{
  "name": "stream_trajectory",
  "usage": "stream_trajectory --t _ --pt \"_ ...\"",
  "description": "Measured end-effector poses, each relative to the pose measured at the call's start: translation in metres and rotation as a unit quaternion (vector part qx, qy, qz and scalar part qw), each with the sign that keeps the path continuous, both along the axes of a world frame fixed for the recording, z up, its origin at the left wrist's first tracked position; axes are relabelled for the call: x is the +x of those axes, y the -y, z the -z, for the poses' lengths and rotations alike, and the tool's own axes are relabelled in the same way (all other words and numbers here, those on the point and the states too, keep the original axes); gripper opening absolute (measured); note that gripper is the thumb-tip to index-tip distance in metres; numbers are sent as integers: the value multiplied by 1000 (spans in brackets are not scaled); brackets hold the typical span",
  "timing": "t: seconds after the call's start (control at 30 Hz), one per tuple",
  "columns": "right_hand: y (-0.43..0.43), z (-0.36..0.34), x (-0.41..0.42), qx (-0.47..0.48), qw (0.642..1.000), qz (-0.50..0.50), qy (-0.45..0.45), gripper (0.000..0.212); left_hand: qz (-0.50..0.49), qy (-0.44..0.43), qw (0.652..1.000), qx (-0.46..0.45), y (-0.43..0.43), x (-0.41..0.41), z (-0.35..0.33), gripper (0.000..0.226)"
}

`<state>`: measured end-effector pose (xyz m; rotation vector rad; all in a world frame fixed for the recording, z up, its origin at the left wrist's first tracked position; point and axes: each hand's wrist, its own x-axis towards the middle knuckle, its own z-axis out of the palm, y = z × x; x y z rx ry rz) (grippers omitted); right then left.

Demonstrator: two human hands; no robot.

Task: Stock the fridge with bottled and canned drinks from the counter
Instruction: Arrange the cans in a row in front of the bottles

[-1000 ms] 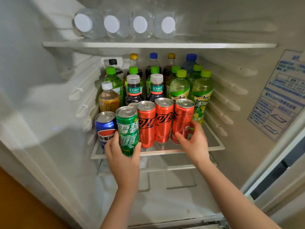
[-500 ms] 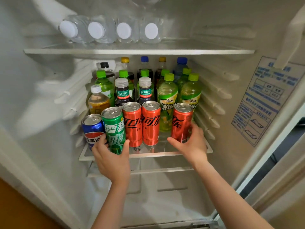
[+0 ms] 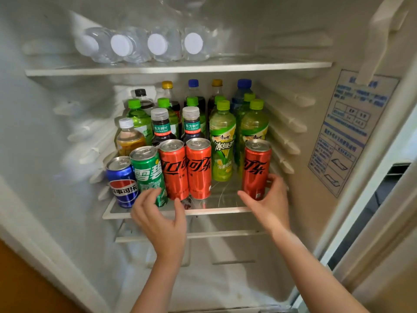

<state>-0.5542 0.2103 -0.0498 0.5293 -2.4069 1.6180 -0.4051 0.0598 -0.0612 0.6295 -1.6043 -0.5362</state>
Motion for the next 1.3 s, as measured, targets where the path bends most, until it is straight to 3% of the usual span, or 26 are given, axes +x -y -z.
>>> stream_trajectory --t 0.13,0.27,0.4,0.6,0.8,1.3 --pt "4 -1 -3 13 1000 17 0 72 119 42 992 -13 -17 -21 -6 42" --pt "-7 3 -8 -16 998 -50 32 78 163 69 984 30 -28 -39 0 56" --pt "-10 4 -7 -8 998 -57 30 72 165 79 980 71 -35 -47 6 60" --pt "-3 4 -6 -18 1000 -19 4 72 147 89 984 44 -46 -50 5 54" --pt "-13 6 -9 -8 997 -72 17 74 154 68 983 73 -37 -48 6 51" --pt "-10 8 -7 -11 997 -73 -3 73 117 127 973 153 -42 -68 -15 67"
